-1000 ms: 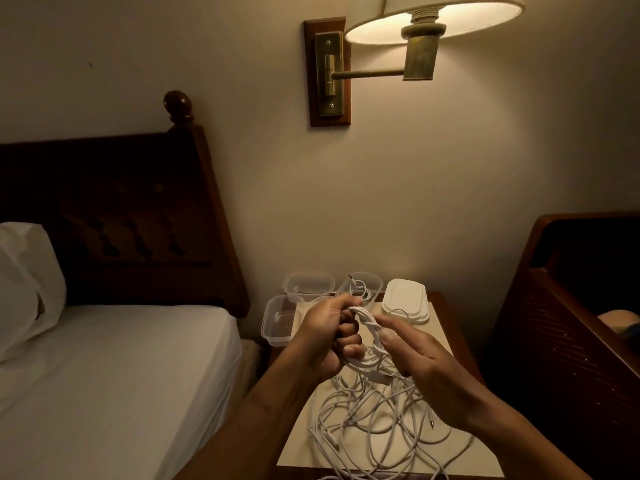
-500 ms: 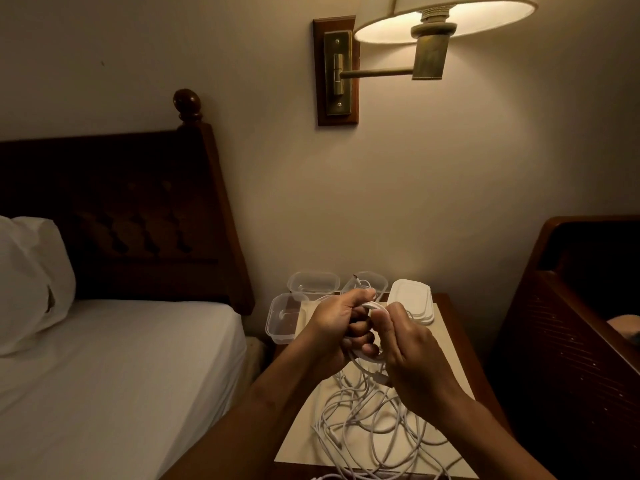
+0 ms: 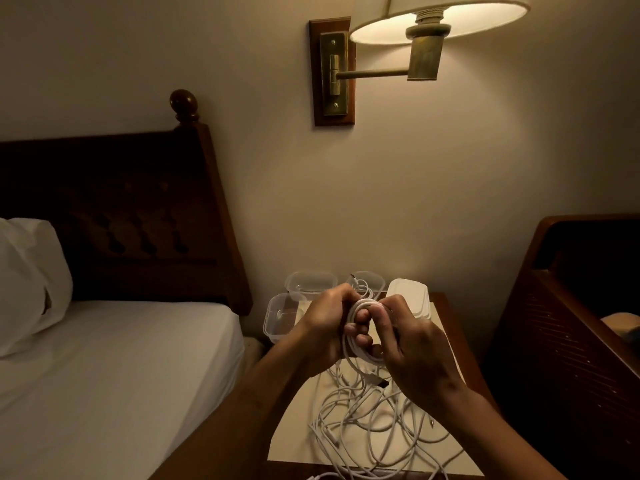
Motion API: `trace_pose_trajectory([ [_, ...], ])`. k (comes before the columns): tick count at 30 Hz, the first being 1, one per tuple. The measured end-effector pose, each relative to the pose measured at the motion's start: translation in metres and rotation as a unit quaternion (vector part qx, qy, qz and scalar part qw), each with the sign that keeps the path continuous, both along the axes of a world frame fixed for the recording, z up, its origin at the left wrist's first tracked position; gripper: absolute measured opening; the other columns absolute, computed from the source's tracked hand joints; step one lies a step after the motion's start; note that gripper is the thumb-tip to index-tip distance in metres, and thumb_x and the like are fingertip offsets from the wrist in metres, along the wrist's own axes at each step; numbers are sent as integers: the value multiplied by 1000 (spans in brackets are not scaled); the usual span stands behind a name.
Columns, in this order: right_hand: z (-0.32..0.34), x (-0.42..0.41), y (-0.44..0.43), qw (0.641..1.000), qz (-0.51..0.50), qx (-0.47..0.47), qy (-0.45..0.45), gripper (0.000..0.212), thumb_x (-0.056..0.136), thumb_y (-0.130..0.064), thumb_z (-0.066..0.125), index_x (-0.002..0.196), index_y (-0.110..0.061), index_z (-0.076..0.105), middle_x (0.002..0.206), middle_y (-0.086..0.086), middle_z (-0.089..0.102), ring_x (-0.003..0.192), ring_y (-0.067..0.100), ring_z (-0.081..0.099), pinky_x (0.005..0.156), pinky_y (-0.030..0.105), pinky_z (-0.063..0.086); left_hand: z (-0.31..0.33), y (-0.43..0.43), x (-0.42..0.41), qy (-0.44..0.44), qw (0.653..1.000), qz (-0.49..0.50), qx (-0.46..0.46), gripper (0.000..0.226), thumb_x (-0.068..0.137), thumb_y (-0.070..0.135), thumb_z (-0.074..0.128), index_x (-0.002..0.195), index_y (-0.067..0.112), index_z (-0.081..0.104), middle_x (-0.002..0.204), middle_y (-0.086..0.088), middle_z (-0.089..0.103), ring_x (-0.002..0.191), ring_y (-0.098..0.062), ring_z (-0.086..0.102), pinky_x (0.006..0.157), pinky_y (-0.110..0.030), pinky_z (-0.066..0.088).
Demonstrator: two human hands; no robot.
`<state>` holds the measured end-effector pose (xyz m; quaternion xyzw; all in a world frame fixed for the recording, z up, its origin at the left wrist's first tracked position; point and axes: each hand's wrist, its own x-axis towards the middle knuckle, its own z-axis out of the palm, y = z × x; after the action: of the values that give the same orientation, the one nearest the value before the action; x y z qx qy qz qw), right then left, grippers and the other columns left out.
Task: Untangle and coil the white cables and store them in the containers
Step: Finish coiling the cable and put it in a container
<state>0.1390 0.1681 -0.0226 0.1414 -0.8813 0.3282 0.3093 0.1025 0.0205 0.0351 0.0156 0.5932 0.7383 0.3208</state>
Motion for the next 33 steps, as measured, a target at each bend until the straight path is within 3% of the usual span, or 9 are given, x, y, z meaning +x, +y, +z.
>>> trace_pose_trajectory([
  [4,5,-2,6,1000,-10,23,7,17,106,-30,43,100,-18,54,60,-15,48,39,0,43,41,11,34,-6,-5,5,92,994,15,-62,45,110,32,39,99,1,69,83,-15,65,73,-23,66,69,-40,62],
  [7,8,-4,13,1000,-16,3,6,16,105,-27,46,95,-18,55,54,-13,47,38,5,47,38,13,32,-12,-17,5,129,988,-12,-87,39,109,32,43,118,2,67,108,-23,66,89,-35,69,75,-45,62],
  [12,8,-11,25,998,-28,-43,23,23,104,-34,42,91,-19,54,57,-8,54,41,10,53,34,25,38,-12,-39,6,178,974,-42,-135,26,104,14,54,111,-6,69,89,-17,68,86,-34,72,85,-49,61],
  [16,3,-10,21,998,-21,-56,-8,18,105,-35,41,92,-25,50,64,-3,60,49,17,66,33,33,47,4,-46,9,127,992,-17,5,26,101,6,54,116,-10,67,89,-17,65,83,-30,70,74,-42,63],
  [20,12,0,8,997,-31,-70,-21,16,104,-19,49,88,-19,53,57,-9,52,49,6,61,35,11,34,6,-32,9,141,989,44,28,26,88,15,68,109,3,76,94,-14,73,90,-24,70,83,-41,57],
  [23,16,4,-2,994,-24,-102,-43,17,103,-12,51,87,-11,57,52,-12,43,46,1,54,36,10,30,0,-16,7,209,967,144,9,32,77,26,76,104,10,77,96,-11,78,89,-21,72,83,-40,47],
  [28,24,8,-7,983,-17,-166,-76,20,104,-13,50,89,-7,62,57,-12,50,50,2,55,39,10,34,-10,0,6,265,939,213,61,31,71,22,78,98,6,78,95,-13,78,85,-19,74,71,-22,56],
  [30,29,11,-5,978,-1,-186,-92,22,105,-15,48,92,-5,63,60,-13,51,54,-4,57,41,8,35,-18,1,5,306,926,218,45,28,70,22,81,93,6,78,97,-11,78,89,-20,73,73,-24,57],
  [33,29,11,-5,971,16,-213,-106,25,105,-17,47,91,-5,64,61,-10,49,57,-4,56,44,9,37,-30,0,3,348,911,221,31,29,72,16,84,91,-4,75,107,-12,73,100,-25,73,85,-38,61],
])
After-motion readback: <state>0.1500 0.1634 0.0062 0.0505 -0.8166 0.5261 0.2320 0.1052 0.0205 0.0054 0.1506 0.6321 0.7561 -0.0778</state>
